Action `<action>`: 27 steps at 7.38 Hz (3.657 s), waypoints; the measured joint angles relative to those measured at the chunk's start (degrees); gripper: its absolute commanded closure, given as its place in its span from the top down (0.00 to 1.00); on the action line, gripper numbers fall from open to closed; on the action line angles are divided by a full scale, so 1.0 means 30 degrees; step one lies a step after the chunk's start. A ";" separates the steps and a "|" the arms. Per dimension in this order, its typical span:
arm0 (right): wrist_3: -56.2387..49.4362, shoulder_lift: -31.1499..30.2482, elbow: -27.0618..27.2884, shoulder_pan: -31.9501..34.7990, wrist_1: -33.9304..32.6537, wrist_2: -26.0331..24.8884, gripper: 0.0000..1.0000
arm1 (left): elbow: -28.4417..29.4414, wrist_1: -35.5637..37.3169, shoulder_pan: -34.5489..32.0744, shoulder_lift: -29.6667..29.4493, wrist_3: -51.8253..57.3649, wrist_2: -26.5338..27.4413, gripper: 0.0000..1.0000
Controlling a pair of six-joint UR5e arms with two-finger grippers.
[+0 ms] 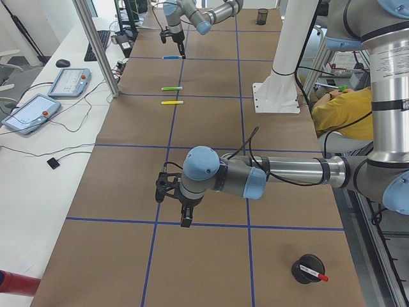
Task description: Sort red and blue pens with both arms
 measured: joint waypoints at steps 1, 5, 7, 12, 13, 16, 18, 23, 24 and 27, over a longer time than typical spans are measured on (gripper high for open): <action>-0.1320 -0.0859 0.1882 0.0204 -0.1821 -0.0218 0.00 | 0.0007 0.0015 0.0000 0.0000 0.0000 0.0000 1.00; -0.7083 -0.3365 0.7348 0.1272 -0.8645 -0.2558 0.00 | 0.0216 0.0043 0.0073 0.0027 -0.0028 0.0000 1.00; -0.8976 -0.5634 0.9619 0.1433 -0.9864 -0.3610 0.00 | 0.0430 0.0023 0.0086 0.0030 -0.0011 0.0001 1.00; -1.2612 -1.2499 1.4842 0.1827 -0.9923 -0.5586 0.00 | 0.0541 0.0000 0.0088 0.0030 0.0007 0.0001 1.00; -1.3089 -1.3919 1.5765 0.1923 -0.9909 -0.6112 0.00 | 0.0548 -0.0001 0.0088 0.0029 0.0018 0.0000 1.00; -1.4152 -1.8389 1.7180 0.1990 -0.8748 -0.8393 0.00 | 0.0545 -0.0016 0.0089 0.0036 0.0029 0.0001 1.00; -1.4433 -2.2716 1.6784 0.2038 -0.3692 -0.9180 0.00 | 0.0542 -0.0036 0.0088 0.0065 0.0029 0.0001 1.00; -1.7943 -2.7704 1.6080 0.2237 -0.0998 -1.1826 0.00 | 0.0515 -0.0152 0.0330 0.0144 0.0023 0.0001 1.00; -1.8737 -2.8270 1.5866 0.2247 -0.1026 -1.1994 0.00 | 0.0470 -0.0159 0.0399 0.0146 0.0011 -0.0013 1.00; -1.9353 -2.9065 1.4392 0.2256 -0.1213 -1.1950 0.00 | 0.0406 -0.0189 0.0463 0.0142 0.0000 -0.0359 1.00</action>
